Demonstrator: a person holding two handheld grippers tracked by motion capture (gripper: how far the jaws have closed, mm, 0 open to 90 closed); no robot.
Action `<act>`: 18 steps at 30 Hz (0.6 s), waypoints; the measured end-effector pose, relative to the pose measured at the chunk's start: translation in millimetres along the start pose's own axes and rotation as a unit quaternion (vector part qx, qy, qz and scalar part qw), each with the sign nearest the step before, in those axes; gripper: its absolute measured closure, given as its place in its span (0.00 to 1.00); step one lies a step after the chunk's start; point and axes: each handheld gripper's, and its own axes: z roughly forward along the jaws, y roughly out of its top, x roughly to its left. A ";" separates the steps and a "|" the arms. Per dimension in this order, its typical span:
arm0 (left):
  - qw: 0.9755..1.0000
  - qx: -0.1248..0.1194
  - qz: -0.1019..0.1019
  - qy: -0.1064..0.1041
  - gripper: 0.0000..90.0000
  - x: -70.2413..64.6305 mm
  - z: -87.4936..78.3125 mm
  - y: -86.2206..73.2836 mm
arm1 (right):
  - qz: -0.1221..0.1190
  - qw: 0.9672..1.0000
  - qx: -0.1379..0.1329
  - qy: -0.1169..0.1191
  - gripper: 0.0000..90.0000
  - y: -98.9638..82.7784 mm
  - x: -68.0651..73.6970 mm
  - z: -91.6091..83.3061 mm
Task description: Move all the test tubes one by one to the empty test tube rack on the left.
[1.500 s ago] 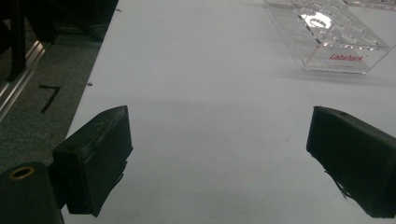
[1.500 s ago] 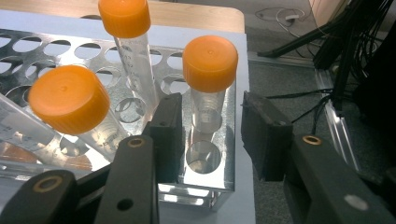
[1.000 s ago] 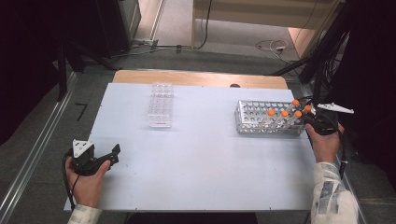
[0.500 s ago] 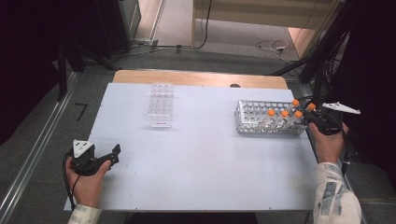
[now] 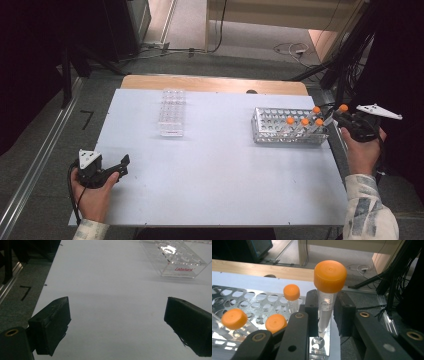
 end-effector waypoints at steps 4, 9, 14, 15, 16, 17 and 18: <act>1.000 0.000 0.000 -0.001 0.07 -0.3 -0.1 0.1 | 0.000 1.000 -0.009 0.002 0.81 1.0 -1.4 -10.3; 1.000 -0.001 0.002 -0.003 0.07 -2.2 -1.1 0.4 | 0.001 1.000 -0.018 0.011 0.81 -0.3 0.2 -35.2; 1.000 -0.001 0.006 -0.006 0.07 -4.0 -0.9 0.5 | -0.005 1.000 -0.020 0.017 0.81 -5.2 4.8 -51.4; 1.000 -0.001 0.006 -0.006 0.07 -4.2 -1.0 0.5 | -0.008 1.000 -0.021 0.018 0.81 -8.1 7.9 -59.0; 1.000 0.000 0.008 -0.006 0.07 -4.1 -1.3 0.6 | -0.008 1.000 -0.021 0.018 0.81 -8.1 7.9 -59.0; 1.000 0.000 0.007 -0.007 0.07 -4.2 -1.4 0.5 | -0.009 1.000 -0.021 0.020 0.81 -9.4 9.8 -62.9; 1.000 -0.001 0.007 -0.007 0.07 -4.3 -1.3 0.5 | -0.013 0.999 -0.022 0.022 0.81 -10.5 11.9 -66.4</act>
